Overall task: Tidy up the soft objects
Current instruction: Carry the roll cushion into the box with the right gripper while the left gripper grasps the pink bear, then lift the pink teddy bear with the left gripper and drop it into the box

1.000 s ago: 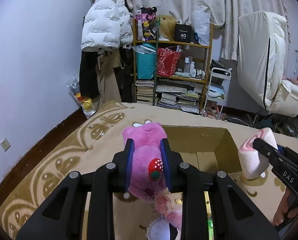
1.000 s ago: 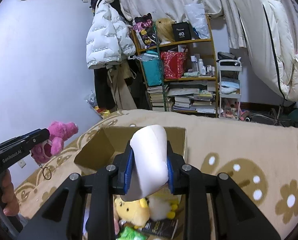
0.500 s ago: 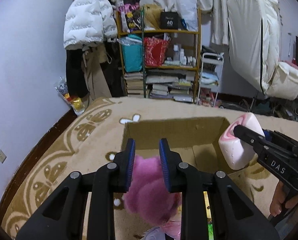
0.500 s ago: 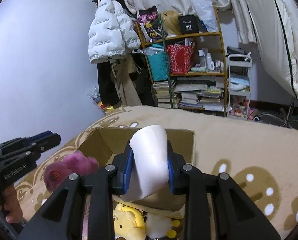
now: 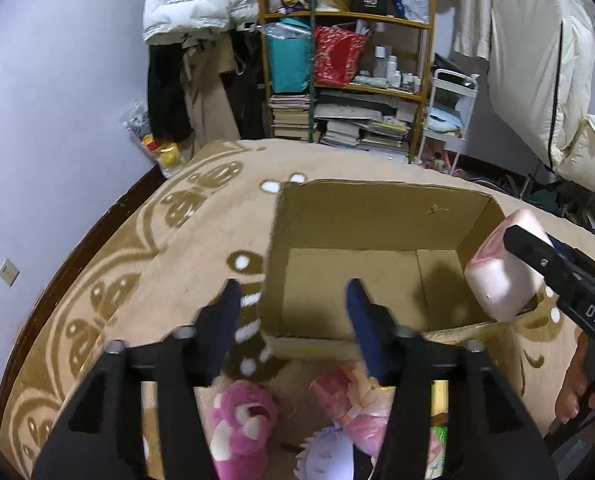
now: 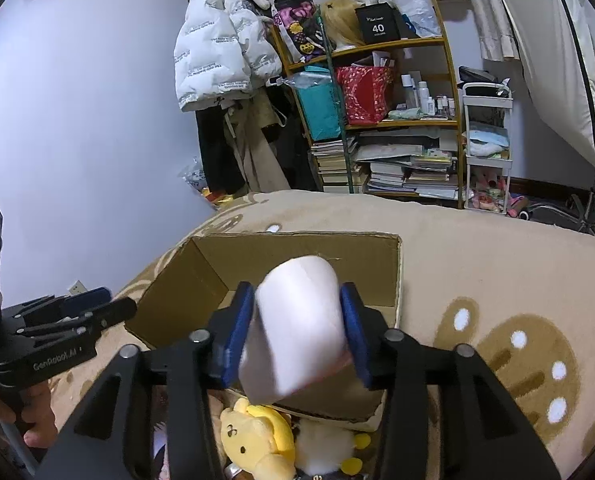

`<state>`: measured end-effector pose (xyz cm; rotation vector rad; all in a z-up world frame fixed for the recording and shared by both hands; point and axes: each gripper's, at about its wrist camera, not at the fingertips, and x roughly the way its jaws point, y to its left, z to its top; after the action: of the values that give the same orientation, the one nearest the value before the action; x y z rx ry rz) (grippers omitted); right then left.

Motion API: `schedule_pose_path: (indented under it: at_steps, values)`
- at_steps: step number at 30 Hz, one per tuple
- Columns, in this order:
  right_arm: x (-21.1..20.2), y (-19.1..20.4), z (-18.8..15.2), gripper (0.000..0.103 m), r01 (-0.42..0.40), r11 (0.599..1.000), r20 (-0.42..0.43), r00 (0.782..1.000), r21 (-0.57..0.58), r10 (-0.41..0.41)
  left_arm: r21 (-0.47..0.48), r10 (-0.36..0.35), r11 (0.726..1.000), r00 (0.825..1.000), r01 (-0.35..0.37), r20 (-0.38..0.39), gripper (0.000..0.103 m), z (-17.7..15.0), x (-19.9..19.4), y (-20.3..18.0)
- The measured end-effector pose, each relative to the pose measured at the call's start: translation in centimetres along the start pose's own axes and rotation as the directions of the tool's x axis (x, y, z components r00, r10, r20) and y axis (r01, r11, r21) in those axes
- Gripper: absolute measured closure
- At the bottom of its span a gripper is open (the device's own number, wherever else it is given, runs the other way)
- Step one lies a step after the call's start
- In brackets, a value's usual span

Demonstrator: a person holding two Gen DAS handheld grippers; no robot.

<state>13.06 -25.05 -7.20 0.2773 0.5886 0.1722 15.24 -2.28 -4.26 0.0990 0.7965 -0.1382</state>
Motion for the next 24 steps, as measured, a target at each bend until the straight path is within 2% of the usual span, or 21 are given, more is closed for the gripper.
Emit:
schedule_pose_path:
  at_steps: [2, 5, 8, 10, 15, 18, 19, 20, 24]
  values:
    - [-0.1, 0.0, 0.0, 0.04, -0.002, 1.0, 0.006, 1.0, -0.001, 0.002, 0.007, 0.011, 1.0, 0.999, -0.011, -0.03, 0.043, -0.4, -0.2, 0.4]
    - [0.0, 0.1, 0.0, 0.038, -0.011, 1.0, -0.006, 1.0, -0.003, 0.011, -0.004, 0.035, 0.999, 0.997, -0.035, -0.065, 0.026, -1.1, -0.3, 1.0]
    - [0.0, 0.2, 0.0, 0.027, -0.009, 1.0, -0.008, 1.0, -0.004, 0.009, -0.004, 0.057, 0.998, 0.992, -0.058, -0.114, 0.021, -1.8, -0.2, 1.6]
    - [-0.2, 0.3, -0.1, 0.024, -0.014, 1.0, -0.008, 1.0, -0.01, 0.014, -0.007, 0.073, 0.997, 0.986, -0.075, -0.152, 0.015, -2.4, 0.1, 2.0]
    - [-0.8, 0.6, -0.3, 0.006, -0.019, 1.0, -0.005, 1.0, -0.022, 0.019, -0.001, 0.105, 0.994, 0.957, -0.109, -0.27, 0.01, -3.8, 2.1, 2.8]
    - [-1.1, 0.7, -0.3, 0.003, -0.022, 0.999, -0.014, 1.0, -0.027, 0.021, -0.004, 0.108, 0.993, 0.933, -0.116, -0.343, 0.009, -4.7, 3.7, 3.3]
    - [-1.2, 0.8, -0.4, 0.003, -0.023, 0.999, -0.016, 1.0, -0.029, 0.022, 0.0, 0.112, 0.993, 0.932, -0.12, -0.344, 0.009, -5.0, 4.0, 3.3]
    - [-1.3, 0.9, -0.4, 0.002, -0.024, 0.999, -0.017, 1.0, -0.032, 0.023, -0.001, 0.115, 0.992, 0.923, -0.125, -0.367, 0.009, -5.3, 4.6, 3.5]
    - [-1.7, 1.1, -0.8, 0.0, -0.022, 0.999, -0.032, 0.999, -0.044, 0.021, -0.035, 0.098, 0.992, 0.906, -0.124, -0.412, 0.009, -6.1, 5.9, 4.0]
